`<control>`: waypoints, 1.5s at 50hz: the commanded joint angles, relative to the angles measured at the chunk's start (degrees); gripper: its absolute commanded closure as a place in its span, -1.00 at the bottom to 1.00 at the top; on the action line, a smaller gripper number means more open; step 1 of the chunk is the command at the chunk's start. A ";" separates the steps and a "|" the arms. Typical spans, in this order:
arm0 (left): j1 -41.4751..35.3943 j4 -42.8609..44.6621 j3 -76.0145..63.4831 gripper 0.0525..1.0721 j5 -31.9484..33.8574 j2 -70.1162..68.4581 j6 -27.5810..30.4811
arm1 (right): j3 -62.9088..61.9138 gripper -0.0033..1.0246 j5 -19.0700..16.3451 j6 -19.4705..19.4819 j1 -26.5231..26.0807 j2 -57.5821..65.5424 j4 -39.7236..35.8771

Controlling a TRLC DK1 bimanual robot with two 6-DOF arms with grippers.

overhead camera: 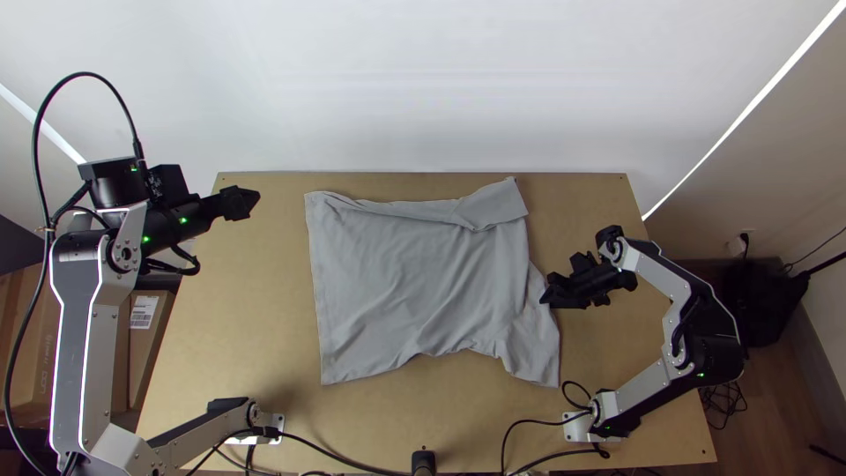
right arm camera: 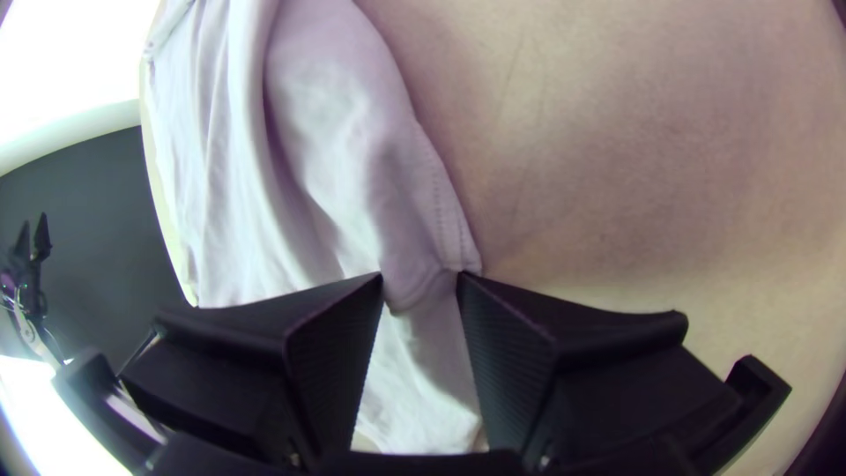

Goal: Fold the t-shirt

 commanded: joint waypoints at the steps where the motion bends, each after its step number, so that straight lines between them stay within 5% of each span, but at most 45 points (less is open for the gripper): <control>1: -0.26 -2.69 -1.27 -0.92 0.17 -1.82 3.46 | -2.60 0.59 -0.28 0.68 1.30 -0.10 1.72; 4: -0.97 -5.42 -1.80 -0.92 0.17 -1.99 5.83 | -3.83 0.95 -0.20 1.03 1.39 -1.25 3.92; 18: -6.68 -25.98 -6.37 -0.92 -0.36 -2.17 19.19 | -4.54 0.95 0.42 1.91 0.33 -3.97 3.39; 26: -10.72 -26.51 -14.19 -0.92 -4.40 -4.98 21.66 | -4.63 0.95 0.51 2.87 0.16 -5.82 2.78; 45: -29.00 -26.95 -34.67 -0.91 -13.37 -9.99 18.49 | -5.24 0.95 0.51 3.75 -0.20 -11.44 0.93; 75: -44.21 -13.42 -41.00 -0.89 -13.45 3.90 11.28 | -3.31 0.95 0.51 6.12 -0.99 -14.52 -1.18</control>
